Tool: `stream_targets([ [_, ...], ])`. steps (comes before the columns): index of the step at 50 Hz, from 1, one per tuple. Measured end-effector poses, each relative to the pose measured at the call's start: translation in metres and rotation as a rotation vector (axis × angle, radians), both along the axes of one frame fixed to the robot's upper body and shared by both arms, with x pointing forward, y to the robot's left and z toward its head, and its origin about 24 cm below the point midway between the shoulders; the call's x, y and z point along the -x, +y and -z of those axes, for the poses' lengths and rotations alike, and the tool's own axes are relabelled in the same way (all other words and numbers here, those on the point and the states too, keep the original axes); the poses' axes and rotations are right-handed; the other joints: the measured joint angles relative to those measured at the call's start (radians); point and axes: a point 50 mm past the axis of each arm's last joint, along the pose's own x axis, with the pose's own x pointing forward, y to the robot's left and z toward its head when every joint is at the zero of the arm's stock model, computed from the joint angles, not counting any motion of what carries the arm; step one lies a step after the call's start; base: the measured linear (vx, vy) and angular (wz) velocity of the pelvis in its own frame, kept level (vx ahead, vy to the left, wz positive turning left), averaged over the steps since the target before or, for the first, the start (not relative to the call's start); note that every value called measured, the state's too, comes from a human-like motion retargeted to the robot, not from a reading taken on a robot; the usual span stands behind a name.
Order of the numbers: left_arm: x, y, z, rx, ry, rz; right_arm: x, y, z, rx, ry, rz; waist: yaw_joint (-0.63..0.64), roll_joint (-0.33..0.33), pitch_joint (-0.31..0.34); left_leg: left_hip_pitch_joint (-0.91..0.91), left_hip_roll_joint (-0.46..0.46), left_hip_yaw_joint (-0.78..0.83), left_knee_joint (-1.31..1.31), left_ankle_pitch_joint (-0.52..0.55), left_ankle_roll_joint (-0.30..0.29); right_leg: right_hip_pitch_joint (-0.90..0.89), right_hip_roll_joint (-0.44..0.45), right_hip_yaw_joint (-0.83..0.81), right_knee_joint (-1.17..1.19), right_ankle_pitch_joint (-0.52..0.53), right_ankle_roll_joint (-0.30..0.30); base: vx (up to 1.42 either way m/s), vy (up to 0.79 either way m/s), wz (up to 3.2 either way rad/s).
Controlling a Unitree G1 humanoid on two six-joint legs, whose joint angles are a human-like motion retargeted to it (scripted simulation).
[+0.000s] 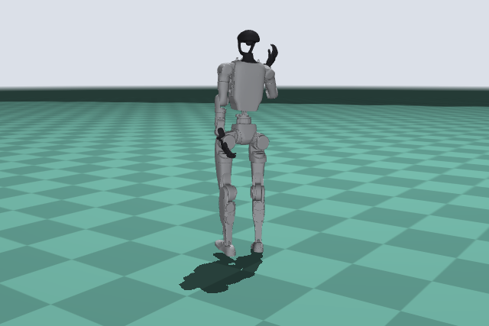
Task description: In place motions
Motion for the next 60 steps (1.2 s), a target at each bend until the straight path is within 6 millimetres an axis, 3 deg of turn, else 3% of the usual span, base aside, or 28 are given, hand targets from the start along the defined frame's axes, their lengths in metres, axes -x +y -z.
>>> stream_targets([
  [6,0.001,0.001,0.0,-0.002,0.002,0.001,-0.004,0.006,-0.011,0.027,-0.046,-0.002,0.004,-0.003,-0.005,-0.001,0.0,0.0,0.0,0.0,-0.001,-0.003,-0.001,0.001,0.0,0.001,0.0,0.0,0.0,0.0],
  [9,0.001,0.001,0.0,-0.001,0.004,0.002,-0.017,0.01,-0.021,0.071,0.023,0.032,0.008,-0.004,-0.009,-0.003,0.0,0.002,0.001,0.001,0.0,-0.005,-0.001,0.003,0.0,0.002,-0.001,0.0,0.0,0.0],
  [11,0.0,0.001,0.0,-0.001,0.005,0.002,-0.035,0.012,-0.027,0.1,0.21,0.037,0.011,-0.004,-0.012,-0.004,0.0,0.005,0.002,0.001,0.0,-0.006,-0.001,0.006,0.0,0.002,-0.002,0.0,0.0,0.0],
  [15,0.0,0.002,0.0,-0.004,0.004,0.004,-0.079,0.013,-0.025,0.162,0.758,-0.07,0.013,-0.007,-0.017,-0.004,-0.002,0.004,0.003,0.001,0.001,-0.004,-0.001,0.003,0.0,0.001,-0.001,0.0,0.0,0.0],
  [17,0.0,0.002,0.0,-0.005,0.004,0.005,-0.09,0.016,-0.021,0.226,0.923,-0.15,0.012,-0.009,-0.02,-0.004,-0.003,-0.001,0.002,0.002,0.001,-0.003,-0.002,-0.002,0.0,0.001,0.0,0.0,0.0,0.0],
  [19,0.001,0.002,0.0,-0.007,0.006,0.003,-0.093,0.017,-0.018,0.246,0.976,-0.193,0.01,-0.011,-0.023,-0.003,-0.005,-0.005,0.0,0.002,0.002,-0.002,-0.003,-0.007,-0.001,0.0,0.0,0.0,0.0,0.0],
  [22,0.001,0.001,0.0,-0.008,0.006,-0.004,-0.084,0.017,-0.021,0.248,0.877,-0.151,0.006,-0.011,-0.022,-0.002,-0.006,-0.01,-0.001,0.002,0.003,0.0,-0.004,-0.013,-0.001,-0.001,0.001,0.0,0.0,0.0],
  [27,0.002,0.0,0.0,-0.008,0.008,-0.021,-0.045,0.014,-0.022,0.204,0.424,0.044,-0.004,-0.008,-0.019,0.0,-0.006,-0.015,-0.003,0.0,0.004,-0.001,-0.002,-0.017,-0.001,-0.002,0.001,0.0,0.0,0.0],
  [33,0.002,-0.001,0.0,-0.005,0.008,-0.02,-0.003,0.014,0.002,0.118,-0.071,0.178,-0.002,-0.003,-0.014,-0.003,-0.001,-0.004,-0.001,-0.002,0.002,-0.008,0.0,-0.001,0.0,0.0,0.0,0.0,0.0,0.0],
  [35,0.002,-0.001,0.0,-0.003,0.009,-0.016,0.003,0.016,0.014,0.112,-0.118,0.18,-0.001,-0.001,-0.012,-0.004,0.0,0.001,-0.001,-0.003,0.001,-0.011,0.001,0.006,0.001,0.001,0.0,0.0,0.01,-0.18],
  [40,0.002,-0.002,0.0,0.0,0.01,-0.003,-0.001,0.023,0.052,0.14,-0.007,0.136,-0.004,0.006,-0.01,-0.003,0.004,0.013,-0.001,-0.004,0.001,-0.016,0.005,0.019,0.001,0.004,-0.002,0.0,0.0,0.0],
  [45,0.002,-0.003,0.0,0.001,0.006,0.014,-0.021,0.022,0.096,0.2,0.268,0.213,-0.01,0.011,-0.007,0.0,0.009,0.022,-0.001,-0.005,0.002,-0.017,0.009,0.03,0.002,0.006,-0.003,0.0,0.0,0.0],
  [48,0.001,-0.003,0.0,0.005,0.004,0.019,-0.043,0.02,0.119,0.252,0.6,0.258,-0.012,0.015,-0.006,0.001,0.011,0.026,0.0,-0.006,0.002,-0.018,0.011,0.035,0.002,0.008,-0.004,0.0,0.0,0.0],
  [51,0.001,-0.003,0.0,0.007,0.002,0.018,-0.074,0.013,0.144,0.326,1.244,0.216,-0.013,0.016,-0.007,0.0,0.012,0.028,0.001,-0.005,0.002,-0.018,0.012,0.038,0.002,0.008,-0.004,0.0,0.0,0.0],
  [53,0.001,-0.003,0.0,0.008,0.002,0.015,-0.086,0.015,0.166,0.46,1.748,0.015,-0.011,0.016,-0.008,-0.002,0.011,0.029,0.001,-0.004,0.002,-0.019,0.011,0.037,0.002,0.009,-0.004,0.0,0.0,0.0],
  [55,0.001,-0.002,0.0,0.009,0.004,0.014,-0.084,0.016,0.187,0.495,2.14,-0.224,-0.008,0.014,-0.01,-0.003,0.009,0.028,0.001,-0.003,0.002,-0.019,0.01,0.036,0.001,0.009,-0.004,0.0,0.0,0.0],
  [57,0.001,-0.002,0.0,0.007,0.005,0.013,-0.083,0.02,0.192,0.508,2.212,-0.316,-0.007,0.012,-0.011,-0.003,0.007,0.025,0.001,-0.002,0.002,-0.016,0.009,0.032,0.0,0.008,-0.004,0.0,0.0,0.0],
  [60,0.001,-0.001,0.0,0.002,0.005,0.011,-0.085,0.027,0.171,0.513,1.963,-0.218,-0.004,0.008,-0.009,-0.002,0.003,0.015,0.001,-0.001,0.003,-0.009,0.005,0.02,-0.001,0.006,-0.003,0.01,0.0,0.14],
])
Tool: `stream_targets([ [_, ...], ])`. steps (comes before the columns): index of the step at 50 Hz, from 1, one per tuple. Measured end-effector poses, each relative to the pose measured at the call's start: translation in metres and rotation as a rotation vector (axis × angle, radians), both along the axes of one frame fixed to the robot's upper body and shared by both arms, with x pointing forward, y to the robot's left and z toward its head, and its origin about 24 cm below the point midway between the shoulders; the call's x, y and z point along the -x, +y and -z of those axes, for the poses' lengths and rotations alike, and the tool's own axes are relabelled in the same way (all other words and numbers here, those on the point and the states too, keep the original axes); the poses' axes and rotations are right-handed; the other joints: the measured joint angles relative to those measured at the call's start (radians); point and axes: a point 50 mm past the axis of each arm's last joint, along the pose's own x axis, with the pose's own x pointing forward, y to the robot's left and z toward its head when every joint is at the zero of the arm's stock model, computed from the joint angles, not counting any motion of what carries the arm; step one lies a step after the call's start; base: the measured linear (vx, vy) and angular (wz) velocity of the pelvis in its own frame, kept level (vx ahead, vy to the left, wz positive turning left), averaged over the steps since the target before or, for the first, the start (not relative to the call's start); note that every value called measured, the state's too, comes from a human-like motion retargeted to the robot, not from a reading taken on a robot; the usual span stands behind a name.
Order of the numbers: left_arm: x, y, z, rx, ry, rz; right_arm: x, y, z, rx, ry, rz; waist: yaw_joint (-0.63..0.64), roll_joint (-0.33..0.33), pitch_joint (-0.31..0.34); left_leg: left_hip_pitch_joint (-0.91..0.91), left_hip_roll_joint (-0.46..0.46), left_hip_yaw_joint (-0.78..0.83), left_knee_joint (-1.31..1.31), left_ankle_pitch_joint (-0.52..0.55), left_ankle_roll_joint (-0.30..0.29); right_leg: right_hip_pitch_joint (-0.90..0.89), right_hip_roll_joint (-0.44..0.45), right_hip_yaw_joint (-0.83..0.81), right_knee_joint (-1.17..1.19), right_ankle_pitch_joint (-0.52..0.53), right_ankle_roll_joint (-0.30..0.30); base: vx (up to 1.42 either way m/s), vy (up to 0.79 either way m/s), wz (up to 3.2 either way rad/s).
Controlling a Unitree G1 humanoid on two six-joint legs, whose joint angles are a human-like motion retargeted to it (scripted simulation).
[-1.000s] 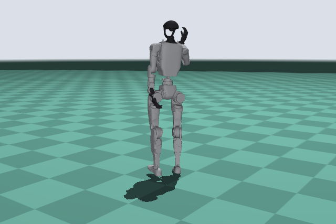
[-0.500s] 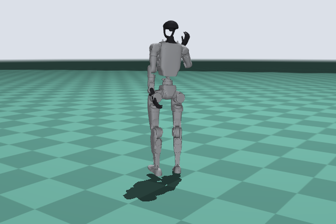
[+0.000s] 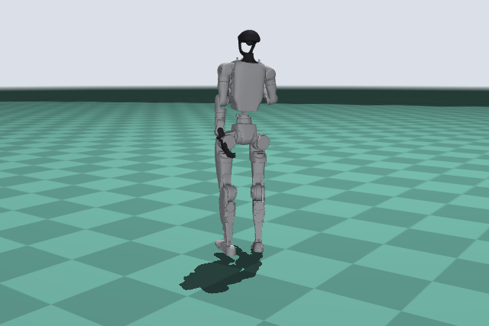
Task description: In place motions
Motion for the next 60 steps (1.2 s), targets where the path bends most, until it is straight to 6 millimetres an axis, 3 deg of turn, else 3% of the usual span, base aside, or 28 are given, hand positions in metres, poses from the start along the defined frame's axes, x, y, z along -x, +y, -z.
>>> stream_targets([
  [4,0.001,-0.001,0.0,-0.001,0.0,0.002,0.002,0.006,-0.041,0.07,-0.492,0.117,0.002,0.0,-0.003,0.0,-0.005,-0.015,-0.002,0.001,0.002,0.005,-0.002,-0.017,-0.001,-0.003,0.002,-0.01,0.01,0.22],
  [7,0.001,0.0,0.0,-0.002,-0.002,0.01,0.01,0.016,-0.072,-0.013,-0.901,0.177,0.006,-0.002,-0.007,-0.003,-0.007,-0.023,-0.003,0.002,0.002,0.007,-0.004,-0.027,-0.002,-0.005,0.003,0.0,0.0,0.06],
  [11,0.001,0.0,0.0,-0.006,-0.002,0.012,0.034,0.039,-0.113,-0.189,-1.475,0.074,0.016,-0.008,-0.009,-0.005,-0.011,-0.034,-0.003,0.004,0.002,0.01,-0.007,-0.04,-0.003,-0.007,0.004,0.0,0.0,0.09],
  [15,0.001,0.001,0.0,-0.011,-0.002,0.004,0.049,0.052,-0.138,-0.223,-1.783,-0.022,0.027,-0.017,-0.013,-0.004,-0.016,-0.046,-0.005,0.005,0.002,0.014,-0.011,-0.054,-0.003,-0.009,0.006,-0.01,-0.01,0.19],
  [18,0.0,0.001,0.0,-0.015,-0.006,0.003,0.04,0.063,-0.147,-0.132,-1.719,-0.078,0.03,-0.02,-0.015,-0.005,-0.017,-0.054,-0.005,0.006,0.002,0.017,-0.012,-0.064,-0.003,-0.01,0.007,-0.01,-0.02,0.18],
  [20,0.0,0.001,0.0,-0.016,-0.005,0.001,0.023,0.071,-0.148,-0.025,-1.479,-0.121,0.029,-0.021,-0.017,-0.004,-0.018,-0.059,-0.007,0.006,0.002,0.019,-0.013,-0.07,-0.003,-0.011,0.008,0.0,0.0,0.0],
  [22,0.0,0.001,0.0,-0.017,-0.005,-0.004,0.003,0.077,-0.144,0.117,-1.114,-0.192,0.026,-0.022,-0.017,-0.004,-0.018,-0.063,-0.007,0.006,0.001,0.02,-0.013,-0.075,-0.003,-0.012,0.009,0.0,0.0,0.0],
  [25,0.0,0.001,0.0,-0.02,-0.004,-0.01,-0.013,0.078,-0.122,0.305,-0.555,-0.317,0.023,-0.024,-0.017,-0.005,-0.018,-0.067,-0.007,0.007,0.001,0.023,-0.013,-0.082,-0.004,-0.013,0.01,0.0,0.0,0.0],
  [27,0.001,0.001,0.0,-0.022,-0.002,-0.014,-0.015,0.071,-0.111,0.351,-0.396,-0.299,0.02,-0.026,-0.016,-0.004,-0.018,-0.071,-0.008,0.007,0.001,0.025,-0.013,-0.086,-0.004,-0.014,0.01,0.03,-0.01,0.05],
  [28,0.002,0.001,0.0,-0.022,-0.001,-0.016,-0.014,0.068,-0.11,0.358,-0.401,-0.283,0.017,-0.026,-0.015,-0.003,-0.019,-0.072,-0.008,0.007,0.001,0.027,-0.013,-0.088,-0.005,-0.014,0.01,0.06,-0.01,0.07],
  [30,0.002,0.001,0.0,-0.021,0.0,-0.022,-0.008,0.063,-0.111,0.357,-0.529,-0.239,0.011,-0.025,-0.013,-0.003,-0.019,-0.074,-0.009,0.007,0.0,0.027,-0.013,-0.09,-0.005,-0.015,0.011,0.03,0.0,0.04],
  [33,0.003,0.0,0.0,-0.02,0.002,-0.034,0.007,0.053,-0.121,0.314,-0.873,-0.133,-0.012,-0.019,-0.01,-0.003,-0.017,-0.085,-0.009,0.006,-0.002,0.027,-0.015,-0.099,-0.005,-0.016,0.012,0.0,0.0,0.0],
  [40,0.008,-0.003,-0.001,-0.009,0.015,-0.041,0.052,0.021,-0.131,0.001,-1.578,0.169,-0.044,-0.005,-0.008,-0.012,-0.003,-0.065,-0.001,0.0,-0.019,0.009,-0.021,-0.072,-0.003,-0.01,0.01,0.01,0.01,-0.17],
  [45,0.007,-0.003,-0.001,-0.001,0.017,-0.017,0.077,-0.005,-0.128,-0.127,-1.847,0.395,-0.033,0.011,-0.001,-0.011,0.002,-0.024,0.0,-0.002,-0.009,-0.005,-0.007,-0.025,-0.003,-0.003,0.003,0.02,0.01,-0.48],
  [50,0.003,-0.004,0.0,0.01,0.004,0.009,0.089,-0.036,-0.114,-0.19,-1.986,0.688,-0.036,0.023,0.004,-0.013,0.008,-0.002,0.002,0.0,-0.005,-0.005,0.003,-0.004,-0.004,-0.001,0.002,0.0,0.0,-0.24],
  [52,0.001,-0.004,0.0,0.013,-0.003,0.017,0.08,-0.051,-0.106,-0.207,-1.854,0.823,-0.04,0.024,0.001,-0.014,0.009,0.0,0.003,-0.001,-0.006,-0.005,0.004,-0.002,-0.004,-0.001,0.002,0.0,0.0,0.0],
  [54,-0.001,-0.004,0.001,0.017,-0.011,0.019,0.06,-0.071,-0.099,-0.213,-1.45,0.872,-0.044,0.023,-0.003,-0.014,0.01,0.001,0.004,-0.002,-0.007,-0.007,0.004,0.0,-0.004,-0.001,0.001,0.0,0.0,0.0],
  [56,-0.002,-0.004,0.001,0.021,-0.016,0.016,0.036,-0.086,-0.082,-0.261,-0.912,0.78,-0.046,0.02,-0.005,-0.012,0.01,0.002,0.004,-0.003,-0.007,-0.007,0.003,0.002,-0.004,0.0,0.001,0.0,0.0,0.0],
  [58,-0.003,-0.005,0.001,0.023,-0.018,0.011,0.022,-0.089,-0.058,-0.35,-0.457,0.654,-0.046,0.017,-0.007,-0.009,0.009,0.002,0.004,-0.004,-0.007,-0.006,0.002,0.003,-0.004,-0.001,0.001,0.0,0.0,0.0],
  [60,-0.002,-0.005,0.001,0.022,-0.016,0.006,0.017,-0.081,-0.045,-0.39,-0.278,0.569,-0.045,0.015,-0.009,-0.006,0.008,0.002,0.003,-0.004,-0.006,-0.005,0.002,0.003,-0.004,-0.002,0.0,0.0,0.0,0.0],
])
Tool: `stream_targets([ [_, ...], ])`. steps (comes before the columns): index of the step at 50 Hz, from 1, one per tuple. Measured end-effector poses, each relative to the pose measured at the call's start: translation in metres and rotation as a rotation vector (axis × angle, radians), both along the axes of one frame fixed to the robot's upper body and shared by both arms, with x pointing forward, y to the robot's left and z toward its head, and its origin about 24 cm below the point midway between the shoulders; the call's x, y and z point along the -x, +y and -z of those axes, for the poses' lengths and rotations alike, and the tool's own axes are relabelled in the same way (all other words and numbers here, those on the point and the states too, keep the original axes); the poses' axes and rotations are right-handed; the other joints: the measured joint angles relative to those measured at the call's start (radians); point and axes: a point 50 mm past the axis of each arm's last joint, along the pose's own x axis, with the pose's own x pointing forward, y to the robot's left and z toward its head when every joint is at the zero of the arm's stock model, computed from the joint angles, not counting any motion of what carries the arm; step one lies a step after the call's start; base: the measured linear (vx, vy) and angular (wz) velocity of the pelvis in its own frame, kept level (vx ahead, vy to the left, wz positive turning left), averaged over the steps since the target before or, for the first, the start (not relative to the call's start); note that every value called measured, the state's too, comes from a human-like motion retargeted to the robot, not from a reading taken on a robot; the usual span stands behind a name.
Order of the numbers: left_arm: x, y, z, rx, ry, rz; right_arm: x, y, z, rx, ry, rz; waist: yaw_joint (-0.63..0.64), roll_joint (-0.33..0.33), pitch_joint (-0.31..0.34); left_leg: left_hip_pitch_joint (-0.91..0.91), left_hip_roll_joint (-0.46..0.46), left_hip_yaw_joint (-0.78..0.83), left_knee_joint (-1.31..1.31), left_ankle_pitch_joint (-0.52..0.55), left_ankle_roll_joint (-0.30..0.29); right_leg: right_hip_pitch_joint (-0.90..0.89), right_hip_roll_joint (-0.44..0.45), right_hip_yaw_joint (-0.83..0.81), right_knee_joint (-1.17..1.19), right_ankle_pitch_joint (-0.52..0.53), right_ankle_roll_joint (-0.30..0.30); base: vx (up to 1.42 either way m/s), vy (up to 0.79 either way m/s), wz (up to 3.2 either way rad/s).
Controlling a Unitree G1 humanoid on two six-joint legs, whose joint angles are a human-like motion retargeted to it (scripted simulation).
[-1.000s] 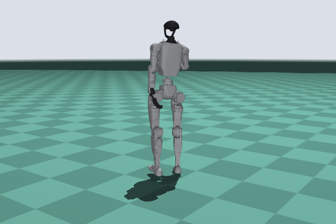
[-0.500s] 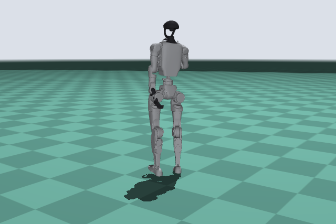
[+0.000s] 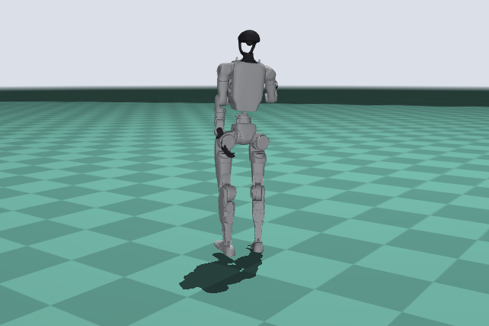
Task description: In place motions
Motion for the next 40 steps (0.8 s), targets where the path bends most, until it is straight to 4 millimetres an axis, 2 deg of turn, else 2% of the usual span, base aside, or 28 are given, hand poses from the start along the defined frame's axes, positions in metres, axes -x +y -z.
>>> stream_targets([
  [3,0.002,0.0,0.0,-0.003,0.007,-0.006,0.002,0.013,-0.019,0.159,-0.216,0.02,-0.009,-0.002,-0.001,0.005,-0.002,-0.01,-0.002,-0.001,0.0,0.004,-0.002,-0.01,0.0,-0.002,0.0,0.01,-0.01,0.07],
  [8,0.001,-0.002,0.0,0.0,0.008,-0.01,0.026,0.043,-0.064,0.522,-0.823,0.244,-0.015,0.002,-0.004,0.006,-0.001,-0.024,-0.003,-0.003,-0.001,0.005,-0.002,-0.024,0.001,-0.005,0.002,0.01,0.0,0.09],
  [12,0.0,-0.001,0.0,0.001,-0.001,-0.003,0.048,0.075,-0.086,0.649,-1.294,0.239,-0.005,-0.001,-0.005,0.005,-0.002,-0.028,-0.003,-0.002,-0.001,0.006,-0.003,-0.029,0.002,-0.006,0.003,0.0,0.0,0.0],
  [15,0.001,0.0,0.0,-0.003,0.003,-0.004,0.056,0.092,-0.097,0.663,-1.508,0.175,-0.004,-0.007,-0.009,0.006,-0.006,-0.039,-0.006,-0.001,-0.001,0.009,-0.006,-0.042,0.001,-0.008,0.004,0.0,-0.02,0.22],
  [17,0.002,0.0,0.0,-0.005,0.006,-0.013,0.052,0.099,-0.102,0.658,-1.547,0.137,-0.006,-0.01,-0.012,0.006,-0.009,-0.049,-0.007,-0.001,-0.001,0.011,-0.009,-0.052,0.001,-0.009,0.005,-0.01,-0.02,0.26],
  [19,0.003,-0.001,0.0,-0.006,0.008,-0.024,0.037,0.103,-0.107,0.653,-1.455,0.08,-0.013,-0.01,-0.016,0.005,-0.011,-0.059,-0.008,0.0,-0.001,0.011,-0.01,-0.062,0.001,-0.009,0.006,-0.02,-0.02,0.26],
  [20,0.003,-0.002,0.0,-0.005,0.007,-0.03,0.025,0.105,-0.109,0.647,-1.356,0.041,-0.018,-0.008,-0.017,0.004,-0.011,-0.063,-0.009,0.0,-0.001,0.011,-0.011,-0.067,0.001,-0.009,0.006,-0.03,-0.01,0.25],
  [22,0.003,-0.002,0.0,-0.006,0.004,-0.038,-0.005,0.105,-0.108,0.621,-1.037,-0.039,-0.031,-0.005,-0.019,0.003,-0.012,-0.071,-0.009,0.001,-0.001,0.01,-0.012,-0.076,0.001,-0.009,0.007,-0.03,-0.01,0.22],
  [24,0.002,-0.002,0.0,-0.006,0.001,-0.037,-0.033,0.102,-0.099,0.605,-0.699,-0.141,-0.038,-0.004,-0.018,0.005,-0.013,-0.076,-0.011,0.001,0.0,0.011,-0.012,-0.081,0.002,-0.009,0.007,0.0,0.0,0.0],
  [25,0.001,-0.001,0.0,-0.006,-0.001,-0.035,-0.044,0.102,-0.092,0.595,-0.543,-0.204,-0.039,-0.004,-0.016,0.006,-0.013,-0.078,-0.011,0.002,0.0,0.012,-0.013,-0.083,0.002,-0.008,0.007,0.0,0.0,0.0],
  [27,0.0,0.0,0.0,-0.009,-0.005,-0.03,-0.054,0.093,-0.078,0.522,-0.382,-0.198,-0.033,-0.007,-0.012,0.006,-0.014,-0.077,-0.011,0.003,0.0,0.014,-0.013,-0.083,0.002,-0.008,0.007,0.0,0.0,0.0],
  [28,-0.001,0.0,0.0,-0.01,-0.007,-0.029,-0.055,0.091,-0.076,0.51,-0.369,-0.197,-0.03,-0.009,-0.009,0.006,-0.015,-0.077,-0.011,0.004,0.0,0.015,-0.014,-0.083,0.002,-0.008,0.007,0.0,0.0,0.0],
  [30,-0.003,0.0,0.0,-0.01,-0.013,-0.026,-0.047,0.09,-0.077,0.529,-0.465,-0.177,-0.021,-0.012,-0.002,0.004,-0.017,-0.076,-0.01,0.006,0.0,0.017,-0.015,-0.084,0.001,-0.008,0.007,0.0,0.0,0.0],
  [35,-0.003,-0.001,0.001,-0.016,-0.016,-0.028,-0.006,0.091,-0.074,0.69,-0.956,-0.03,-0.031,-0.013,0.004,0.005,-0.024,-0.097,-0.013,0.009,0.0,0.022,-0.02,-0.107,-0.001,-0.01,0.009,0.0,0.03,0.2],
  [37,-0.003,-0.002,0.001,-0.015,-0.022,-0.031,0.008,0.09,-0.059,0.746,-1.088,0.035,-0.038,-0.011,0.008,0.005,-0.026,-0.104,-0.015,0.009,0.001,0.023,-0.021,-0.113,-0.001,-0.011,0.01,-0.02,0.05,0.14],
  [40,-0.005,-0.002,0.001,0.001,-0.031,-0.025,0.019,0.088,-0.024,0.751,-1.095,0.042,-0.04,-0.007,0.013,0.002,-0.024,-0.104,-0.012,0.009,-0.003,0.022,-0.023,-0.113,-0.001,-0.011,0.01,-0.02,0.06,0.02],
])
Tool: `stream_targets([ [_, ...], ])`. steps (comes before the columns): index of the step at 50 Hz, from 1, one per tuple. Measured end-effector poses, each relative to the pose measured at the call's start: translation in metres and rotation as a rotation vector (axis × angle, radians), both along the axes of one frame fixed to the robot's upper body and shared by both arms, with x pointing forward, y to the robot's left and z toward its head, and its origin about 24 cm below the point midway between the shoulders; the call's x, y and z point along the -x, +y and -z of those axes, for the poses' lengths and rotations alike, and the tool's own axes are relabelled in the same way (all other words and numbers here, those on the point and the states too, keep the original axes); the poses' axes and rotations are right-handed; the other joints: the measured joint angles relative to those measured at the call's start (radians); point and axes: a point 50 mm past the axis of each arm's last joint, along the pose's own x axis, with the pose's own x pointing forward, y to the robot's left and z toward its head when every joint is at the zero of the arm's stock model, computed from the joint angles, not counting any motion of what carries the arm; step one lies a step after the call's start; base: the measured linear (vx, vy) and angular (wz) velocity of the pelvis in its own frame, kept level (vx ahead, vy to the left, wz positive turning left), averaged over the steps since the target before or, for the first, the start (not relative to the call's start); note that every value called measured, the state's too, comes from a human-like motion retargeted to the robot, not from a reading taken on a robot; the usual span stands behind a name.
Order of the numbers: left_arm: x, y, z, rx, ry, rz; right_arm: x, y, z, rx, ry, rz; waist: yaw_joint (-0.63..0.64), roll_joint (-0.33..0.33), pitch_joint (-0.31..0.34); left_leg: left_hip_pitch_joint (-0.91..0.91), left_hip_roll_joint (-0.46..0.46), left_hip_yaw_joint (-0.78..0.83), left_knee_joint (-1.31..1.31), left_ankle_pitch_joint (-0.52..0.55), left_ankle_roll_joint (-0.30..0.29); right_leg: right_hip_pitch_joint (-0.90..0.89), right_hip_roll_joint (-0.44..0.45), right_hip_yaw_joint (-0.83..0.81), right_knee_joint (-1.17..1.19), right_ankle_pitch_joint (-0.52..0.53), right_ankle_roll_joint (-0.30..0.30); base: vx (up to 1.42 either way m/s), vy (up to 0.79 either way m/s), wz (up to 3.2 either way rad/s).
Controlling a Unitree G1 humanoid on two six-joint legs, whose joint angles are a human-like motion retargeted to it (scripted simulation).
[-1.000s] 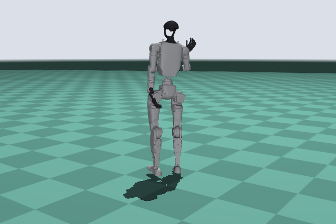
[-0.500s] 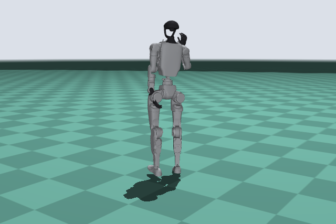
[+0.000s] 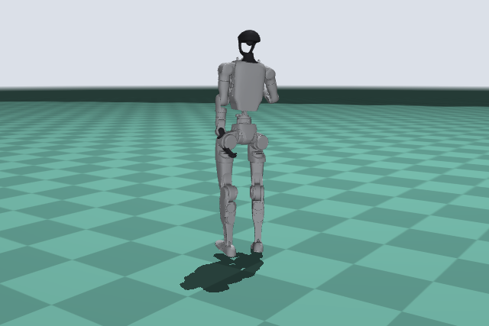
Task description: In place motions
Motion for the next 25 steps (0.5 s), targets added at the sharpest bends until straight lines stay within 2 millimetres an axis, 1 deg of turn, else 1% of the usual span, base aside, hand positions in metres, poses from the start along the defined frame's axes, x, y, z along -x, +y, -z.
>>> stream_targets([
  [2,0.0,0.0,0.0,0.005,-0.001,0.008,0.001,0.002,0.034,-0.03,0.155,-0.05,0.0,0.0,0.001,-0.003,0.001,0.001,0.002,0.0,-0.003,-0.001,-0.002,0.002,0.0,0.001,0.0,0.0,0.0,0.0],
  [4,0.002,0.001,0.0,0.004,0.003,0.009,0.002,0.004,0.076,-0.076,0.368,-0.093,-0.001,0.0,0.001,-0.002,0.001,0.004,0.002,-0.001,-0.003,-0.002,-0.003,0.006,0.0,0.001,-0.001,0.0,0.0,0.0],
  [6,0.003,0.001,0.0,0.004,0.01,0.005,0.006,0.004,0.123,-0.138,0.601,-0.093,-0.001,-0.001,0.001,0.0,0.0,0.008,0.001,-0.001,-0.001,-0.003,-0.001,0.011,0.001,0.002,-0.002,0.0,0.0,0.0],
  [8,0.004,0.0,-0.001,0.005,0.015,0.002,0.016,0.003,0.174,-0.192,0.853,-0.052,0.0,0.0,0.002,0.003,0.001,0.013,0.0,-0.001,0.0,-0.005,0.0,0.019,0.001,0.003,-0.003,-0.02,0.02,-0.2],
  [9,0.004,0.0,-0.001,0.006,0.016,0.003,0.024,0.003,0.199,-0.208,0.996,-0.025,0.002,0.001,0.004,0.003,0.003,0.017,0.001,-0.002,-0.001,-0.006,0.001,0.024,0.001,0.003,-0.003,-0.03,0.03,-0.24],
  [11,0.002,0.0,0.0,0.008,0.012,0.01,0.047,0.005,0.249,-0.23,1.311,0.021,0.005,0.003,0.009,0.002,0.008,0.027,0.003,-0.003,-0.003,-0.008,0.003,0.034,0.002,0.005,-0.004,-0.03,0.03,-0.27],
  [13,0.0,0.0,0.0,0.011,0.004,0.025,0.079,0.008,0.293,-0.257,1.652,0.048,0.011,0.005,0.017,0.001,0.011,0.035,0.005,-0.004,-0.005,-0.008,0.005,0.043,0.002,0.007,-0.005,-0.02,0.04,-0.22],
  [15,-0.002,0.0,0.0,0.013,-0.004,0.047,0.118,0.009,0.326,-0.332,1.956,0.097,0.016,0.007,0.022,0.001,0.013,0.039,0.006,-0.004,-0.005,-0.008,0.007,0.046,0.002,0.007,-0.005,0.0,0.0,0.0],
  [17,-0.002,0.001,0.0,0.012,-0.012,0.072,0.151,0.013,0.345,-0.393,2.147,0.127,0.02,0.008,0.025,-0.001,0.013,0.04,0.007,-0.003,-0.005,-0.008,0.007,0.046,0.002,0.007,-0.005,0.0,0.0,0.0],
  [19,-0.002,0.002,0.001,0.007,-0.018,0.092,0.179,0.017,0.355,-0.427,2.266,0.154,0.023,0.009,0.025,-0.002,0.013,0.04,0.006,-0.003,-0.005,-0.009,0.007,0.045,0.002,0.006,-0.005,0.0,0.0,0.0],
  [20,-0.003,0.002,0.001,0.004,-0.023,0.099,0.192,0.018,0.358,-0.436,2.322,0.163,0.026,0.008,0.025,-0.003,0.012,0.041,0.006,-0.002,-0.004,-0.01,0.008,0.046,0.001,0.006,-0.005,0.0,0.0,0.0],
  [22,-0.004,0.003,0.002,-0.021,-0.047,0.101,0.215,0.021,0.364,-0.427,2.492,0.157,0.039,0.007,0.026,-0.005,0.013,0.051,0.007,-0.002,-0.003,-0.011,0.009,0.055,0.001,0.007,-0.006,-0.03,0.02,-0.23],
  [25,-0.011,0.005,0.005,-0.114,-0.132,0.065,0.247,0.025,0.369,-0.41,2.861,0.107,0.06,0.003,0.033,-0.006,0.015,0.069,0.01,-0.002,-0.003,-0.014,0.017,0.074,0.001,0.009,-0.014,-0.03,0.03,-0.32],
])
